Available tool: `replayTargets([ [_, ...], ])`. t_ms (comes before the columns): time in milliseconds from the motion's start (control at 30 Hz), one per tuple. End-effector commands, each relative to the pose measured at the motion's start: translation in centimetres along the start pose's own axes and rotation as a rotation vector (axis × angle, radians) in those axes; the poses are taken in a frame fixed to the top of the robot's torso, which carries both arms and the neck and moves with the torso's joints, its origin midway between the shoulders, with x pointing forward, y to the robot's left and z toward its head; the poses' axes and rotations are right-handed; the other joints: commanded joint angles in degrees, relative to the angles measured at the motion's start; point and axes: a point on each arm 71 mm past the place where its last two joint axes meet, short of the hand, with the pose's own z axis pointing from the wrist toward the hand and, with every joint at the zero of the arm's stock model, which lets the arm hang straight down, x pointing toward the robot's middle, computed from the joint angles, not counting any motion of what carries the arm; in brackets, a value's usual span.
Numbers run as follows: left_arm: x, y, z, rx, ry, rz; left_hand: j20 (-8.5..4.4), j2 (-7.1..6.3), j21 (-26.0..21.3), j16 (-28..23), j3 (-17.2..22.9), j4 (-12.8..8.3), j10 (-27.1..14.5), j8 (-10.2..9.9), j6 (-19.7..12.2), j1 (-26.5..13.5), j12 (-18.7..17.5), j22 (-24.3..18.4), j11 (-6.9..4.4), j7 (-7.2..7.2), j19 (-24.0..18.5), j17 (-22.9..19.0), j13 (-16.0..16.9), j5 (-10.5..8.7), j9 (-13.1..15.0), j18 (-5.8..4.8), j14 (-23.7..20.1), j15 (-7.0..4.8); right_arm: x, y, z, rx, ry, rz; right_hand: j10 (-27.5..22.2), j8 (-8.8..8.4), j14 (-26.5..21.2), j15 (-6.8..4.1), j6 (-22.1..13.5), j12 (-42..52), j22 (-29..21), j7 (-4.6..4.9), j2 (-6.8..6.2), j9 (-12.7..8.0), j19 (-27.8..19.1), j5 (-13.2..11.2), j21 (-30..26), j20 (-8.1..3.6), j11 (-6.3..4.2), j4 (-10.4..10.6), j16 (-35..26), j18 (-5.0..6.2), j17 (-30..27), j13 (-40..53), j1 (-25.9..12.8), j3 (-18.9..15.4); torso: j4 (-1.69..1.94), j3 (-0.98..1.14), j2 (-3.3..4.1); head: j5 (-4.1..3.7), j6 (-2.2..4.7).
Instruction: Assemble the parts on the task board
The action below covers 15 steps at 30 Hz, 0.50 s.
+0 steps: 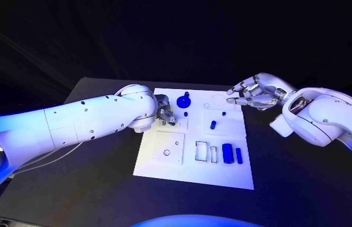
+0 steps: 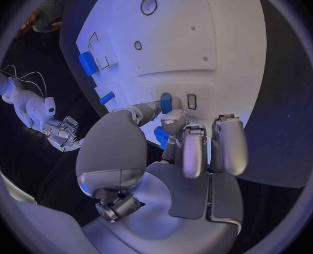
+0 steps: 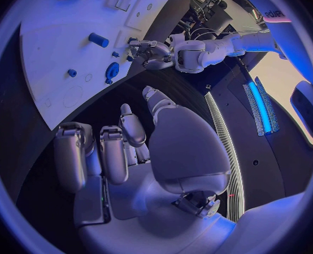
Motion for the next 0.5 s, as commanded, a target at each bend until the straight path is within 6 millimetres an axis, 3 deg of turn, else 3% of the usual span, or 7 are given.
replayTargets([
  [33,0.4,-0.12,0.18,0.0,0.046,0.012,-0.36,0.28,0.34,-0.36,9.54,-9.22,0.37,0.17,0.91,-0.41,0.11,0.05,-0.05,-0.96,0.21,9.59,0.04,0.29,0.17,-0.68,4.36,-0.39,0.17,0.14,0.0,-0.014,0.013,-0.008,-0.17,0.2,5.11,-0.5,0.25,-0.31,8.49,0.01,0.47,-0.06,2.45,0.08,-0.27,-0.35,-0.38,0.15,-0.08,1.17,11.57,-0.04,-0.31,-0.27,-0.01,0.0,0.01,-0.01,-0.11],
  [500,0.69,-0.35,0.5,-0.005,0.089,0.044,-0.33,-0.28,0.45,-0.36,8.67,-8.54,0.37,0.93,1.05,-2.03,-0.4,0.29,-0.27,-1.37,0.26,9.61,-1.17,-0.39,0.64,-0.72,4.38,-0.49,0.12,0.09,-0.09,-0.013,0.013,-0.008,-0.21,0.23,5.08,-0.51,0.27,-0.35,8.42,0.0,0.48,-0.07,2.42,0.09,-0.35,-0.36,-0.38,0.2,-0.17,1.19,11.45,-0.09,-0.36,-0.32,0.07,0.0,-0.01,-0.42,-0.28],
])
